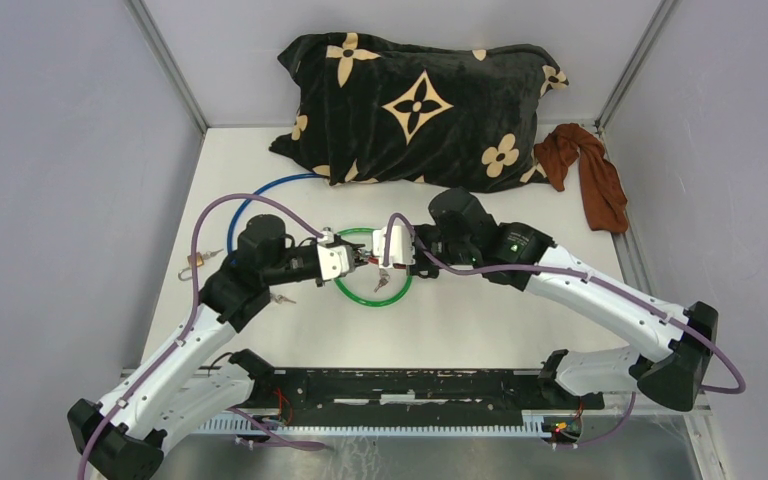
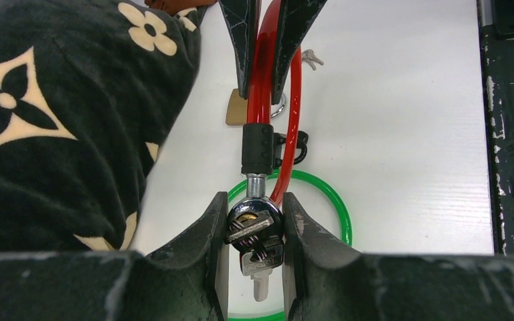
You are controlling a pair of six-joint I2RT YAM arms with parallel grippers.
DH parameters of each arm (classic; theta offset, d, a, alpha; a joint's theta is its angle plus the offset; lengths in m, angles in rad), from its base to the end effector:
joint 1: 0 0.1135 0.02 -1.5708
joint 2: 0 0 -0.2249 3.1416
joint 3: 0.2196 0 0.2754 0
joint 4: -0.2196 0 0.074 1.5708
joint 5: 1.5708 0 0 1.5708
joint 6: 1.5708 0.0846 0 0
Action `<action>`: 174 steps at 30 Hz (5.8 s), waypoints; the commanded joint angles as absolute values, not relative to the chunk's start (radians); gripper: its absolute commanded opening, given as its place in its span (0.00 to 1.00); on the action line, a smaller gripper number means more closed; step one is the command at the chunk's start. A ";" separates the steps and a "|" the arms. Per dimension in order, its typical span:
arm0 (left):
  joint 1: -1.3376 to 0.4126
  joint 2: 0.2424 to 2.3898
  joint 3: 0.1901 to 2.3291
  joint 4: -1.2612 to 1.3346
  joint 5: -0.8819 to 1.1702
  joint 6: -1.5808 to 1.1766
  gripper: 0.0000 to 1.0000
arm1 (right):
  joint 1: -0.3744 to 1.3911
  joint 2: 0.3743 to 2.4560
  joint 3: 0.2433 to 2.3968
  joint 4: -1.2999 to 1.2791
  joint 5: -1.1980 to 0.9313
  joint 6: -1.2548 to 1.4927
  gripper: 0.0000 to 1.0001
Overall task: Lock with the key
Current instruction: Lock the lock.
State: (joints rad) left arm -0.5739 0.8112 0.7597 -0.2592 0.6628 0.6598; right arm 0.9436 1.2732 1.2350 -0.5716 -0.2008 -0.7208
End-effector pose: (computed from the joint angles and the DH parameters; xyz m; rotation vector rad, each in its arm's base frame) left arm 0.1990 -0.1906 0.2796 1.4057 1.2036 -0.5609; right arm 0.1938 0.2962 0.2883 -1.6923 1.3858 0.3453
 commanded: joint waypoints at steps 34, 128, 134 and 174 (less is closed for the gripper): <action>-0.603 0.780 0.798 -0.211 0.645 0.672 0.02 | 0.951 1.154 1.220 -0.613 -0.114 -0.770 0.00; -0.656 0.569 0.360 0.576 0.428 0.048 0.02 | 1.117 1.206 1.310 -0.324 -0.070 -0.884 0.81; -0.654 0.584 0.349 0.611 0.430 0.039 0.02 | 1.116 1.113 1.319 -0.297 -0.177 -0.783 0.98; -0.629 0.490 0.391 0.782 0.456 -0.223 0.02 | 1.063 1.217 0.757 0.668 -0.238 -0.363 0.66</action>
State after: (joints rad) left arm -0.6342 0.4938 0.3321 0.6674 0.4507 -0.1619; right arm 1.0637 1.1961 0.6899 0.6167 -0.2104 -0.3477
